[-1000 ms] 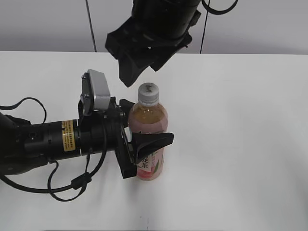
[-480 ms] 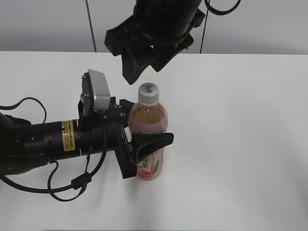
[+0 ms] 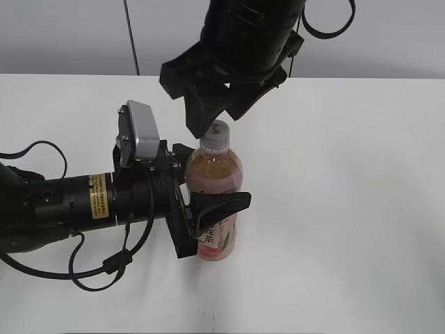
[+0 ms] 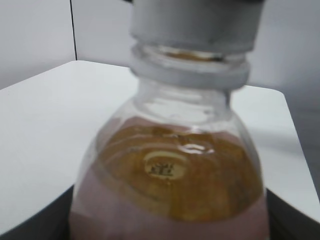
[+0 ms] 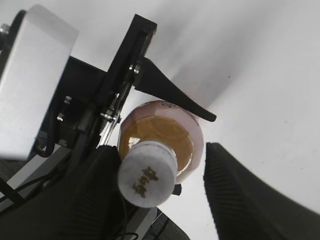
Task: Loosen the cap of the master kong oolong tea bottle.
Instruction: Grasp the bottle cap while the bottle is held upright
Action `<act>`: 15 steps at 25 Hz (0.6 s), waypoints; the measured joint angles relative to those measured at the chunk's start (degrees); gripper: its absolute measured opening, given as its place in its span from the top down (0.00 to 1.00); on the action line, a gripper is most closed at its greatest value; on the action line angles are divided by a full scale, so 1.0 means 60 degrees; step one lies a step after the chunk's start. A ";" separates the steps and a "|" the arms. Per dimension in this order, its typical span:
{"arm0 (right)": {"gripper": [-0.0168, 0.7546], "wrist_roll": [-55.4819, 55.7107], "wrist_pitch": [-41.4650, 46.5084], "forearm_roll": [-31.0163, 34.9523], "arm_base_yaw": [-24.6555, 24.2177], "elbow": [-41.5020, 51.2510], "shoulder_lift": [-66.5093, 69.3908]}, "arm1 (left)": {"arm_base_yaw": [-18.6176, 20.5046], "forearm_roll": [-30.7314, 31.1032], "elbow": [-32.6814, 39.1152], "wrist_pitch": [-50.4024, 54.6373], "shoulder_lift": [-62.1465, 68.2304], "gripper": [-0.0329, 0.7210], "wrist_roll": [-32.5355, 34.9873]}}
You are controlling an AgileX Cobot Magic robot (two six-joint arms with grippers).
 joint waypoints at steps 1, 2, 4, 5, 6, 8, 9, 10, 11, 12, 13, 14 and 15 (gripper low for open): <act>0.41 0.0011 0.0000 0.0000 0.0000 0.0000 -0.0054 | 0.0000 0.0000 0.0000 0.0000 0.0000 0.36 0.0000; 0.41 0.0051 0.0000 0.0029 0.0000 0.0004 -0.0113 | 0.0000 0.0000 0.0000 0.0009 0.0000 0.36 0.0000; 0.41 0.0085 0.0000 0.0151 0.0000 0.0012 -0.0183 | 0.0000 0.0000 0.0000 0.0008 0.0000 0.36 0.0008; 0.41 0.0096 0.0000 0.0239 0.0000 0.0012 -0.0194 | 0.0000 0.0000 0.0000 0.0008 0.0000 0.36 0.0008; 0.41 0.0096 0.0000 0.0325 0.0000 0.0012 -0.0194 | 0.0000 0.0000 0.0000 0.0008 0.0000 0.36 0.0008; 0.41 0.0103 -0.0008 0.0445 0.0000 0.0066 -0.0194 | 0.0000 0.0000 0.0000 0.0008 0.0000 0.36 0.0008; 0.41 0.0103 -0.0008 0.0458 0.0000 0.0135 -0.0194 | 0.0000 0.0000 0.0000 0.0008 0.0000 0.36 0.0008; 0.41 0.0103 -0.0008 0.0465 0.0000 0.0221 -0.0194 | 0.0000 0.0000 0.0000 0.0008 0.0000 0.36 0.0008; 0.41 0.0103 -0.0008 0.0438 0.0000 0.0349 -0.0194 | 0.0000 0.0000 0.0000 0.0008 0.0000 0.36 0.0008; 0.41 0.0103 -0.0008 0.0352 0.0000 0.0462 -0.0194 | 0.0000 0.0000 0.0000 0.0008 0.0000 0.36 0.0008; 0.41 0.0106 -0.0008 0.0256 0.0000 0.0529 -0.0194 | 0.0000 0.0000 0.0000 0.0008 0.0000 0.36 0.0008; 0.41 0.0106 -0.0008 0.0215 0.0000 0.0549 -0.0194 | 0.0000 0.0000 0.0000 0.0008 0.0000 0.36 0.0008; 0.41 0.0106 -0.0008 0.0206 0.0000 0.0558 -0.0194 | 0.0000 0.0000 0.0000 0.0008 0.0000 0.36 0.0008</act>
